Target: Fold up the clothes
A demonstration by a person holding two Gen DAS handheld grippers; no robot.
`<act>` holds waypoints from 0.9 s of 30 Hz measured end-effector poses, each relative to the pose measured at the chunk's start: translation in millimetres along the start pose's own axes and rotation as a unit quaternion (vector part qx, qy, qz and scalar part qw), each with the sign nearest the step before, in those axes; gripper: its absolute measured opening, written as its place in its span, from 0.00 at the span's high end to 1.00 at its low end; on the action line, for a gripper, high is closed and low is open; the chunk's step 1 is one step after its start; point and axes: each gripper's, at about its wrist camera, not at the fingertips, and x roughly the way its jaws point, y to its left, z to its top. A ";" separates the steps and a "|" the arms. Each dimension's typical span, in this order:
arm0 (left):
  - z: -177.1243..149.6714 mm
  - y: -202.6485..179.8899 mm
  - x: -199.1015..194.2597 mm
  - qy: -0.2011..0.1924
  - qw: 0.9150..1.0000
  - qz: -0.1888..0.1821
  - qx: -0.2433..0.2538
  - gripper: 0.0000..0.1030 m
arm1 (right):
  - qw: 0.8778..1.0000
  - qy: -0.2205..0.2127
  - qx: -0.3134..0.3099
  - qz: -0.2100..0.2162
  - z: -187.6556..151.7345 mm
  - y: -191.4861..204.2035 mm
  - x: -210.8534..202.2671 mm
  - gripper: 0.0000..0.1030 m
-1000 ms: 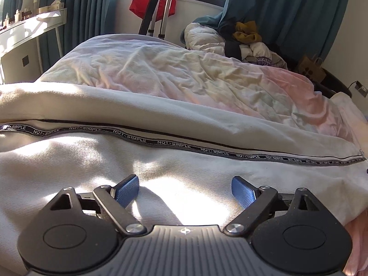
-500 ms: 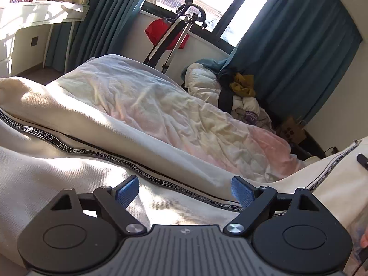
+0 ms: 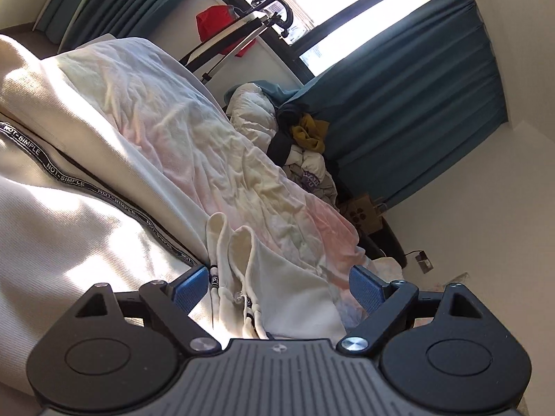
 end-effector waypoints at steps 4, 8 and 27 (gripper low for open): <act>-4.5 -0.1 16.6 0.017 1.000 0.003 0.011 0.13 | 0.996 0.001 0.060 0.059 17.0 -22.8 -13.1 0.78; -7.4 1.3 25.7 0.020 1.000 0.005 0.016 0.13 | 0.980 0.012 0.129 0.148 18.3 -39.1 -34.7 0.49; 16.1 10.4 151.2 0.063 0.995 0.067 0.042 0.52 | 0.958 -0.009 0.231 0.168 5.2 -55.7 -35.5 0.44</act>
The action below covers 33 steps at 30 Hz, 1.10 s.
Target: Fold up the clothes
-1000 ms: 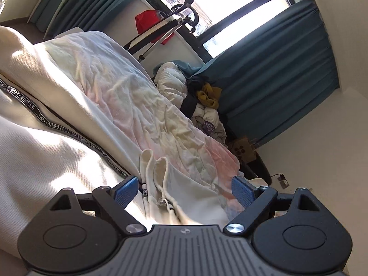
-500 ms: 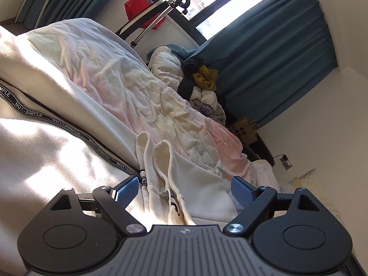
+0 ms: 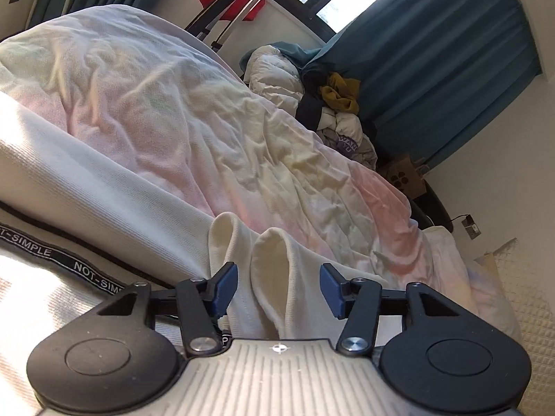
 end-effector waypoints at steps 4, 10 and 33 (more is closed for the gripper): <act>-3.8 8.4 18.7 0.018 1.000 -0.006 -0.002 0.81 | 1.000 0.011 0.011 0.025 -3.1 -2.2 12.2 0.44; -5.3 17.0 22.0 0.013 1.000 -0.021 -0.013 0.91 | 0.999 0.021 0.034 0.035 -3.7 -5.3 25.3 0.44; -36.2 -16.5 5.2 0.018 0.996 0.023 0.080 0.85 | 1.000 -0.007 -0.013 -0.027 -9.9 0.0 -0.4 0.44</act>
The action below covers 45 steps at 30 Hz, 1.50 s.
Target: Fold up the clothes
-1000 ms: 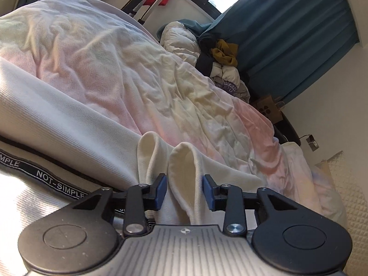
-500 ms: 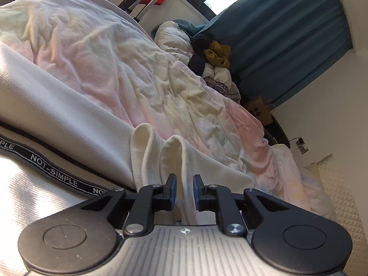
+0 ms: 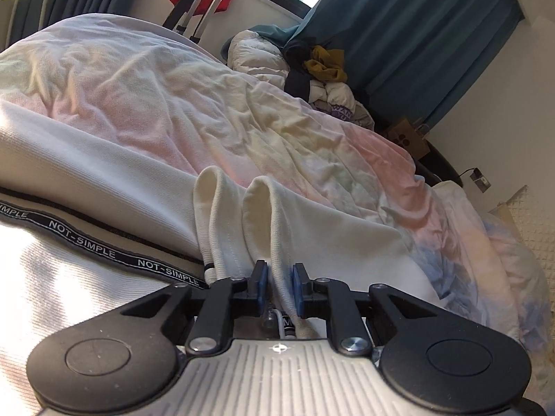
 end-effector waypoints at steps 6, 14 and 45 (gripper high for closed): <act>0.2 -8.0 -23.6 -0.025 1.000 0.009 0.001 0.92 | 0.998 -0.049 0.026 -0.025 7.0 -14.8 -19.8 0.44; -6.6 0.0 -25.9 -0.020 1.000 0.000 -0.007 0.90 | 0.991 -0.049 0.054 -0.115 6.5 -53.4 31.9 0.44; -13.7 -0.1 -29.3 -0.024 0.999 0.014 -0.021 0.81 | 0.980 -0.100 0.032 -0.169 -34.6 -50.4 55.8 0.28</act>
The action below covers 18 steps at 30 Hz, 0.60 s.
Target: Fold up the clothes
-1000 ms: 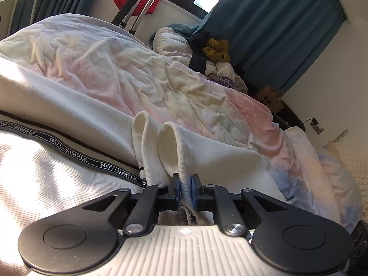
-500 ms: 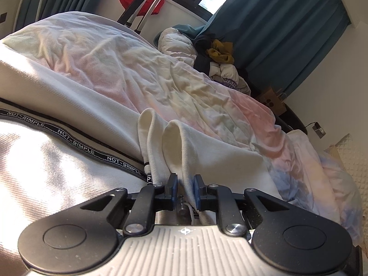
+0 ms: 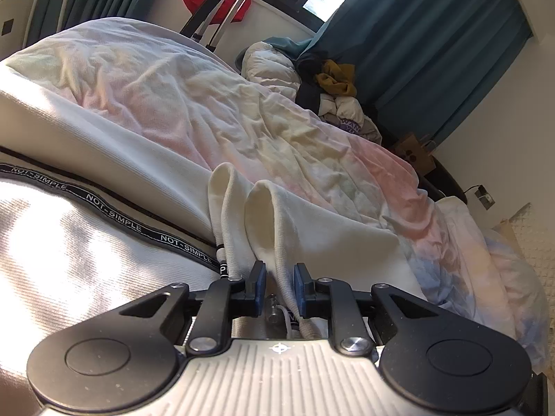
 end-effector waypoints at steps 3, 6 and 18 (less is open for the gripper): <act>-1.0 -1.4 -1.3 -0.002 1.000 0.003 0.002 0.81 | 1.000 0.000 0.000 0.000 -0.1 0.0 -0.1 0.28; -1.6 -2.0 -2.4 -0.003 1.000 0.006 0.003 0.81 | 1.000 0.000 0.000 0.000 0.1 0.1 -0.1 0.28; 0.1 -4.5 -3.3 0.004 1.000 0.000 0.005 0.79 | 1.000 0.000 0.000 0.000 0.1 0.1 -0.6 0.28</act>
